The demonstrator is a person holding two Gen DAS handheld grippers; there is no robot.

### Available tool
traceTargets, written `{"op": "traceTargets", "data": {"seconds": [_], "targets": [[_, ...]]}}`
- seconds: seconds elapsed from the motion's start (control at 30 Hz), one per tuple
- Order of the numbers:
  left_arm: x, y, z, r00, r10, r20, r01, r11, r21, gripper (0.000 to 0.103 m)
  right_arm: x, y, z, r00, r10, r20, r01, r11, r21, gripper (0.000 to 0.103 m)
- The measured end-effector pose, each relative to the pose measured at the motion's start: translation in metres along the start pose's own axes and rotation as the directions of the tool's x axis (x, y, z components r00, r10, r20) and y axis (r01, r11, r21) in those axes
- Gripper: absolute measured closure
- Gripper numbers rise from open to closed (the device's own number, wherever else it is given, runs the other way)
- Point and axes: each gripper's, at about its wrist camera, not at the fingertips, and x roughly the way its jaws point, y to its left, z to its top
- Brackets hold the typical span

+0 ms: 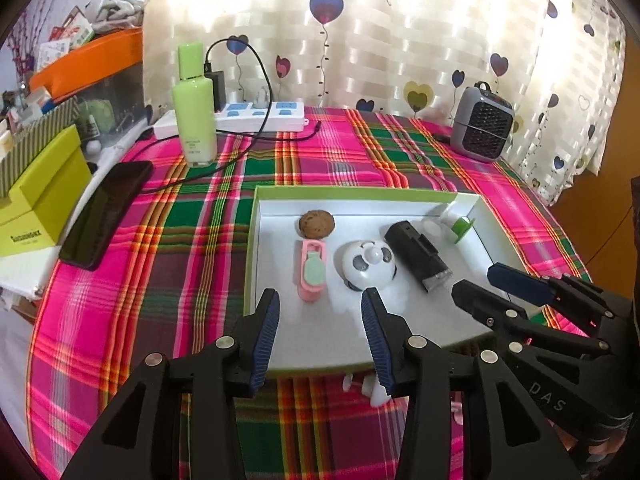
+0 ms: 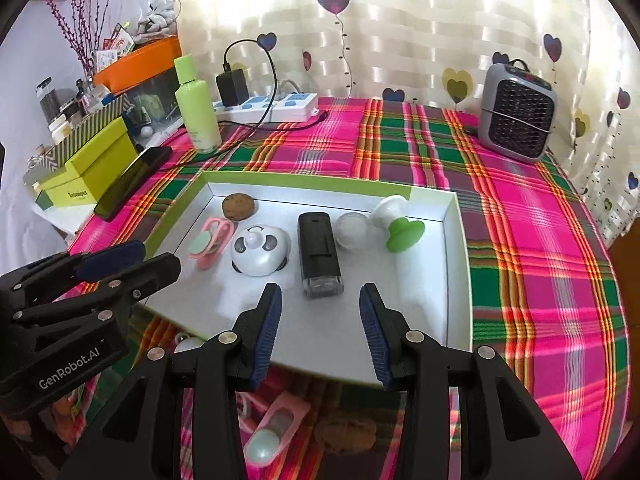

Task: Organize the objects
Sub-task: 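Withdraw both open tools from the box toward the remaining objects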

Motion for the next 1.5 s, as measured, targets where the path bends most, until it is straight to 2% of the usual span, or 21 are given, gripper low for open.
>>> {"op": "traceTargets", "data": {"seconds": [0.27, 0.5, 0.57, 0.93, 1.17, 1.2, 1.23, 1.3, 1.5], "targets": [[-0.014, -0.002, -0.012, 1.000, -0.007, 0.021, 0.007, 1.000, -0.006, 0.061, -0.013, 0.002, -0.011, 1.000, -0.002, 0.018, 0.002, 1.000, 0.017, 0.061], [-0.025, -0.004, -0.023, 0.999, 0.009, 0.044, -0.009, 1.000, 0.001, 0.061, -0.026, 0.010, -0.023, 0.999, -0.020, 0.048, 0.020, 1.000, -0.016, 0.061], [-0.029, -0.004, -0.026, 0.999, -0.012, 0.045, 0.013, 1.000, -0.004, 0.061, -0.031, 0.011, -0.028, 0.998, -0.017, 0.057, 0.018, 1.000, -0.017, 0.061], [-0.037, -0.006, -0.042, 0.999, -0.027, 0.046, 0.027, 1.000, 0.006, 0.061, -0.043, 0.011, -0.045, 0.997, -0.012, 0.070, 0.012, 1.000, -0.002, 0.060], [-0.038, -0.002, -0.056, 0.996, -0.075, 0.040, 0.075, 0.997, 0.011, 0.058, -0.050, 0.003, -0.061, 0.998, 0.013, 0.059, -0.015, 0.999, 0.032, 0.059], [-0.037, -0.001, -0.058, 0.996, -0.083, 0.037, 0.083, 0.997, 0.009, 0.058, -0.050, 0.003, -0.063, 0.998, 0.013, 0.055, -0.015, 0.999, 0.036, 0.058], [-0.036, -0.001, -0.059, 0.994, -0.100, 0.033, 0.100, 0.995, 0.007, 0.058, -0.049, 0.003, -0.065, 0.999, 0.012, 0.051, -0.014, 0.999, 0.038, 0.052], [-0.033, 0.000, -0.062, 0.995, -0.101, 0.021, 0.101, 0.995, -0.002, 0.058, -0.047, 0.003, -0.069, 0.999, 0.015, 0.040, -0.017, 0.999, 0.044, 0.047], [-0.027, 0.001, -0.070, 0.994, -0.105, -0.001, 0.105, 0.994, -0.013, 0.058, -0.039, 0.008, -0.074, 0.999, 0.026, 0.023, -0.027, 0.999, 0.044, 0.047]]}}
